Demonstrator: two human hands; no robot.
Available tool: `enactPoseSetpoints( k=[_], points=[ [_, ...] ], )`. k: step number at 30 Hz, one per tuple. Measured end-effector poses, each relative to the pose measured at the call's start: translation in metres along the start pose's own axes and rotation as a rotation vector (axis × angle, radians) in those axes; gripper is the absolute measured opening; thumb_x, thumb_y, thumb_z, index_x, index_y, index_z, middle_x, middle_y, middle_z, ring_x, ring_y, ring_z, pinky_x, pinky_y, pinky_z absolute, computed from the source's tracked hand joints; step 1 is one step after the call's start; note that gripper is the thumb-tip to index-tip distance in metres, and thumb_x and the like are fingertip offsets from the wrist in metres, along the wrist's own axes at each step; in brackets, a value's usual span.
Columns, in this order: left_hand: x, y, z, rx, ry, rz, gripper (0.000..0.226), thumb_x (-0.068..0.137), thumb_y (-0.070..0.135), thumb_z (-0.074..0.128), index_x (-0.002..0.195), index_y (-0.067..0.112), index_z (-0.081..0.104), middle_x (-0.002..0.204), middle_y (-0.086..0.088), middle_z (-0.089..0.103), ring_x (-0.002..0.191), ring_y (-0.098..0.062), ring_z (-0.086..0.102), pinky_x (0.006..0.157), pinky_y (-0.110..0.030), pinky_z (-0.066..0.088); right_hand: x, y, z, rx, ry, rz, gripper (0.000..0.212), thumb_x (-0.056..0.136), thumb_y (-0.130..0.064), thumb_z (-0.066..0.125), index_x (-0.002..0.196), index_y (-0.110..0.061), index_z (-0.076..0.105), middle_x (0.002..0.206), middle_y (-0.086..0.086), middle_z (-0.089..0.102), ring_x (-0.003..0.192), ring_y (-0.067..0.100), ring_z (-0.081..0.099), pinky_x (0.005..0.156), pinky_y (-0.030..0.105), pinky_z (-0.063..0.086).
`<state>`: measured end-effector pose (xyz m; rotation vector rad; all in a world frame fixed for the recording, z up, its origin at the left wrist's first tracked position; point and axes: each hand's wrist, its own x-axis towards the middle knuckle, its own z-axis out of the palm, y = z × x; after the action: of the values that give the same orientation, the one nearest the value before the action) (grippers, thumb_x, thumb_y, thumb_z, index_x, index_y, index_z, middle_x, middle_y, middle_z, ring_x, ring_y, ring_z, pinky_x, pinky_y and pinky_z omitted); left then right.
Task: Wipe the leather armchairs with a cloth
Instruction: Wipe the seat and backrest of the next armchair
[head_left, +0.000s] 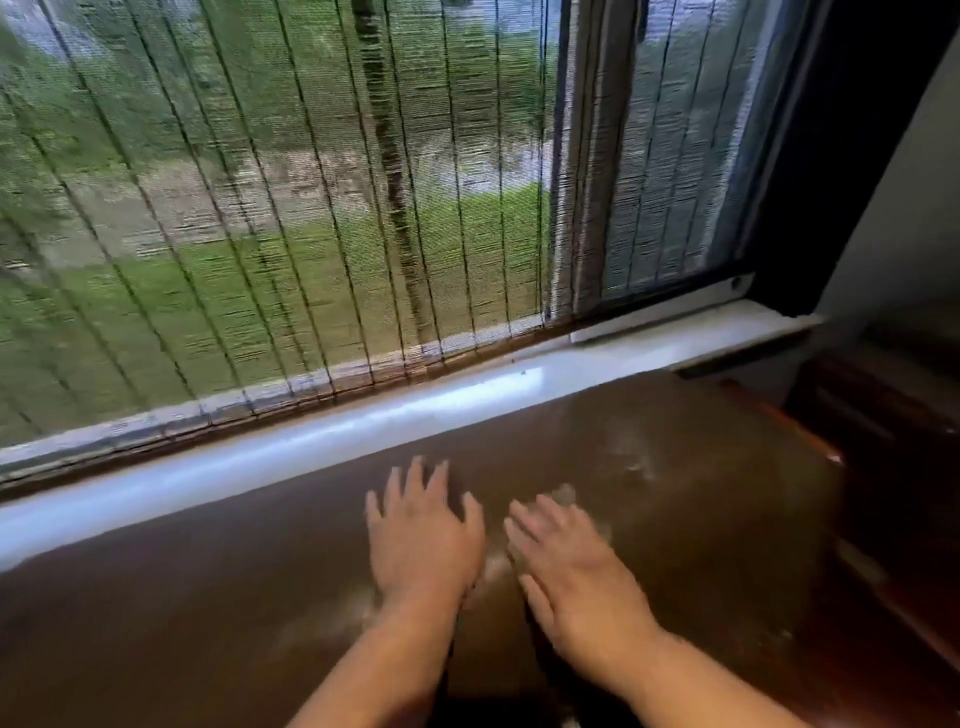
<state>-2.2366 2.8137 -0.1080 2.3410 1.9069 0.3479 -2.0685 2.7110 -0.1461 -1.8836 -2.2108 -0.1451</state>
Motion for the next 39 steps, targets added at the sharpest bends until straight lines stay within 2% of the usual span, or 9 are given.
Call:
enactPoseSetpoints(
  k=[3,9,15,20,23,29,35,37,39],
  points=[
    [0.008,0.005,0.01,0.055,0.069,0.003,0.072,0.098,0.064,0.019,0.165,0.037,0.027,0.174,0.008,0.021,0.161,-0.018,0.014,0.132,-0.047,0.01,0.002,0.053,-0.014,-0.038,-0.058,-0.097,0.057,0.097,-0.039,0.047,0.153,-0.029,0.047,0.161,-0.008,0.044,0.149,0.017,0.04,0.123,0.04,0.032],
    [0.014,0.01,0.019,0.077,0.071,0.002,0.077,0.089,0.063,0.022,0.157,0.037,0.047,0.167,0.007,0.039,0.156,-0.02,0.032,0.129,-0.044,0.018,0.037,0.128,-0.023,-0.015,0.076,0.531,0.065,0.101,-0.048,0.018,0.15,-0.024,0.054,0.158,0.001,0.048,0.15,0.028,0.037,0.127,0.046,0.025],
    [0.019,0.003,0.032,0.037,0.141,-0.026,0.068,0.082,0.055,0.041,0.136,0.028,0.071,0.149,-0.001,0.062,0.14,-0.028,0.054,0.119,-0.048,0.031,0.061,0.026,-0.001,-0.034,-0.055,-0.157,0.056,0.091,-0.043,0.043,0.139,-0.022,0.064,0.146,0.001,0.062,0.133,0.026,0.059,0.111,0.047,0.048],
    [0.02,0.004,0.034,0.07,0.17,-0.007,0.068,0.082,0.054,0.041,0.134,0.025,0.072,0.146,-0.004,0.064,0.136,-0.031,0.057,0.116,-0.049,0.033,0.04,0.164,-0.023,-0.076,0.017,0.474,0.065,0.1,-0.045,0.021,0.148,-0.018,0.056,0.158,0.005,0.049,0.148,0.033,0.04,0.126,0.048,0.027],
    [0.024,0.003,0.036,0.055,0.188,-0.01,0.068,0.081,0.053,0.041,0.133,0.024,0.072,0.146,-0.005,0.065,0.136,-0.032,0.057,0.116,-0.05,0.033,0.047,0.159,-0.03,-0.051,0.081,0.667,0.057,0.103,-0.039,0.03,0.146,-0.016,0.059,0.157,0.006,0.05,0.148,0.036,0.039,0.126,0.05,0.023],
    [0.02,0.006,0.037,0.043,0.187,0.002,0.068,0.082,0.053,0.04,0.134,0.023,0.072,0.146,-0.006,0.064,0.136,-0.032,0.056,0.116,-0.051,0.035,0.037,0.074,-0.012,0.032,-0.012,-0.035,0.052,0.09,-0.039,0.048,0.136,-0.023,0.066,0.146,-0.002,0.061,0.134,0.026,0.058,0.116,0.044,0.043],
    [0.021,0.005,0.038,0.032,0.196,0.002,0.069,0.083,0.055,0.04,0.137,0.025,0.07,0.149,-0.003,0.062,0.139,-0.03,0.053,0.12,-0.05,0.03,0.044,0.176,-0.046,-0.083,-0.068,0.774,0.056,0.107,-0.039,0.025,0.157,-0.02,0.043,0.166,0.006,0.035,0.155,0.029,0.026,0.129,0.045,0.012],
    [0.02,0.002,0.04,0.033,0.185,0.003,0.068,0.083,0.054,0.04,0.137,0.025,0.07,0.149,-0.003,0.062,0.139,-0.03,0.053,0.12,-0.05,0.03,0.068,0.141,-0.04,-0.05,-0.107,0.674,0.059,0.105,-0.042,0.023,0.155,-0.02,0.046,0.164,0.008,0.039,0.151,0.035,0.032,0.127,0.051,0.015],
    [0.018,0.001,0.041,0.037,0.179,0.009,0.068,0.082,0.054,0.041,0.137,0.026,0.071,0.149,-0.002,0.062,0.139,-0.03,0.053,0.119,-0.05,0.03,0.08,0.096,-0.02,-0.02,-0.116,0.312,0.064,0.099,-0.046,0.023,0.147,-0.02,0.056,0.157,0.008,0.05,0.143,0.038,0.044,0.125,0.052,0.021]
  ],
)
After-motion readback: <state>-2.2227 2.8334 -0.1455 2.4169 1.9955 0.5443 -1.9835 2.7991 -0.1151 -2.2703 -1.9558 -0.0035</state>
